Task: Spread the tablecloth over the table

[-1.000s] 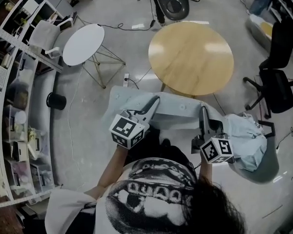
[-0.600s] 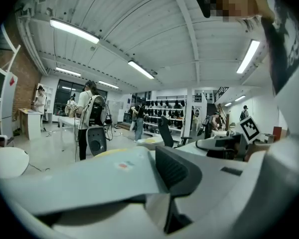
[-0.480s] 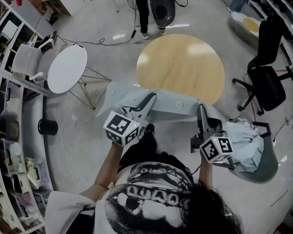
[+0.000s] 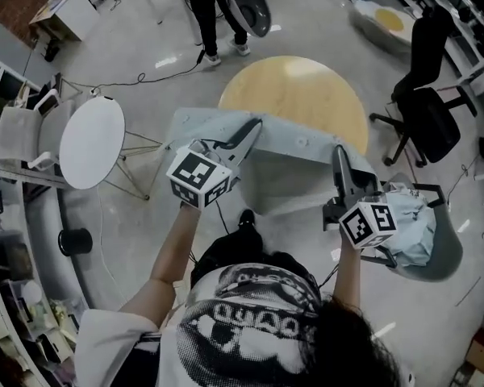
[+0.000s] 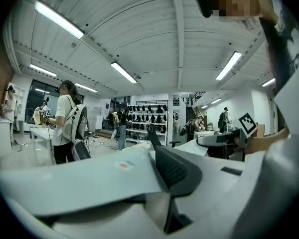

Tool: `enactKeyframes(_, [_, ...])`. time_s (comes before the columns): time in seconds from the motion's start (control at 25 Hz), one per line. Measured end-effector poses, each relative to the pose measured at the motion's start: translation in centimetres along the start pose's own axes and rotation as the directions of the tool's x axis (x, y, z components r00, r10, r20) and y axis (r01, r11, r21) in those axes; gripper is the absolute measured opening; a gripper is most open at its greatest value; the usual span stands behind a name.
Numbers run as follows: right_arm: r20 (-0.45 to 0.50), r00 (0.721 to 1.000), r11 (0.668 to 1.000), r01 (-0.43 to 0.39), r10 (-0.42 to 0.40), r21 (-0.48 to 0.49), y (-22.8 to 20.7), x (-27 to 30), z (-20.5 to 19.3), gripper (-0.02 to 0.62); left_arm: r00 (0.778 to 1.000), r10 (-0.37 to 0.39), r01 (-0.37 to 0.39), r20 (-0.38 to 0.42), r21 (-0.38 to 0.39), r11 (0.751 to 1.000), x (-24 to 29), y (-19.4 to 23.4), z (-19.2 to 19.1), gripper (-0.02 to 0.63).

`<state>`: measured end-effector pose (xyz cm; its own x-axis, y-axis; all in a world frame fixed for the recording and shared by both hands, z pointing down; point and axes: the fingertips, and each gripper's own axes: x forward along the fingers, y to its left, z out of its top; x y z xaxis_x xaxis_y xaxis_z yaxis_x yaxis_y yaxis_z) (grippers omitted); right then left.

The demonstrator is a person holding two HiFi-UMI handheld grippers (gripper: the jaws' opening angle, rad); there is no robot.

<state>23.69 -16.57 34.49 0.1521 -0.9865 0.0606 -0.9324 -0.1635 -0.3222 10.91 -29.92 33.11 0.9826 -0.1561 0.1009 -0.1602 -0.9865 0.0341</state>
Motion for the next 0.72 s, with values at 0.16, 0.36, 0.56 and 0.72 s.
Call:
enactKeyframes(0.16, [0.017, 0.999, 0.999, 0.034, -0.033, -0.037, -0.2, 2.8, 1.3, 0.077, 0.998, -0.051, 0.050, 0.033, 0.046, 0.998, 2.1, 3.0, 1.2, 0.069])
enactKeyframes(0.36, [0.029, 0.997, 0.994, 0.075, -0.072, -0.076, -1.0, 5.5, 2.9, 0.080, 0.993, -0.104, 0.099, 0.049, 0.107, 0.989, 4.7, 5.5, 2.8, 0.071])
enactKeyframes(0.56, [0.048, 0.995, 0.989, 0.087, -0.081, -0.118, -1.8, 7.8, 5.9, 0.083, 0.985, -0.150, 0.138, 0.085, 0.138, 0.981, 7.5, 7.3, 5.6, 0.071])
enactKeyframes(0.72, [0.042, 0.994, 0.985, 0.107, -0.102, -0.139, -3.7, 10.1, 7.5, 0.084, 0.980, -0.173, 0.157, 0.096, 0.159, 0.975, 10.6, 8.9, 6.8, 0.072])
